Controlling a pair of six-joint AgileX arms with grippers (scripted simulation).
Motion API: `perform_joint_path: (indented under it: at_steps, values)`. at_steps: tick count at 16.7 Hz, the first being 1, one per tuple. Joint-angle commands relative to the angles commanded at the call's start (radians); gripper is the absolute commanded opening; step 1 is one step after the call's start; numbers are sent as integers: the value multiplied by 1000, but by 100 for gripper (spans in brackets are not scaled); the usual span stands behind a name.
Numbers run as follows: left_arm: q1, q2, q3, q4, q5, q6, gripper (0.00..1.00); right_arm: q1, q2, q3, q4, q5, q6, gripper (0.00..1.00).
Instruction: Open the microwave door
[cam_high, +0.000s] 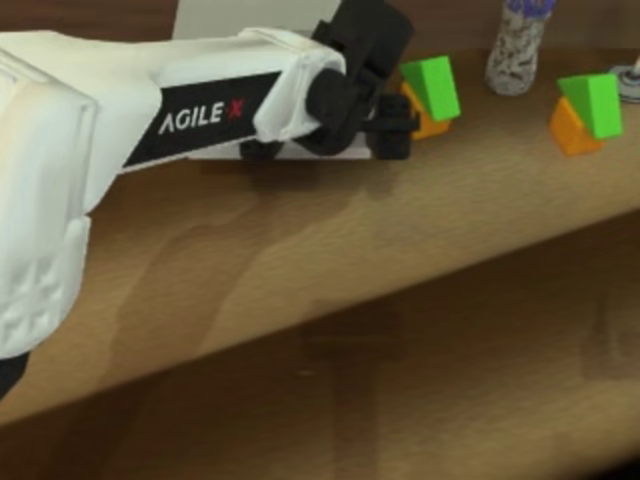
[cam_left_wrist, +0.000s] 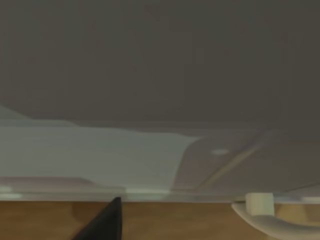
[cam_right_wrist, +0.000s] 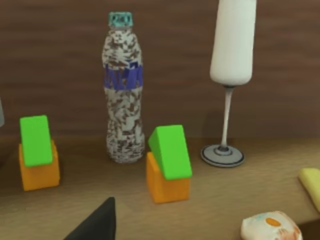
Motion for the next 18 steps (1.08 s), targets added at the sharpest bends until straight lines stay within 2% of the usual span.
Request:
perform_joint_path:
  at_steps: [11, 18]
  values:
    - [0, 0, 0, 0, 0, 0, 2, 0, 0, 0, 0, 0, 0, 100]
    - [0, 0, 0, 0, 0, 0, 0, 0, 0, 0, 0, 0, 0, 100]
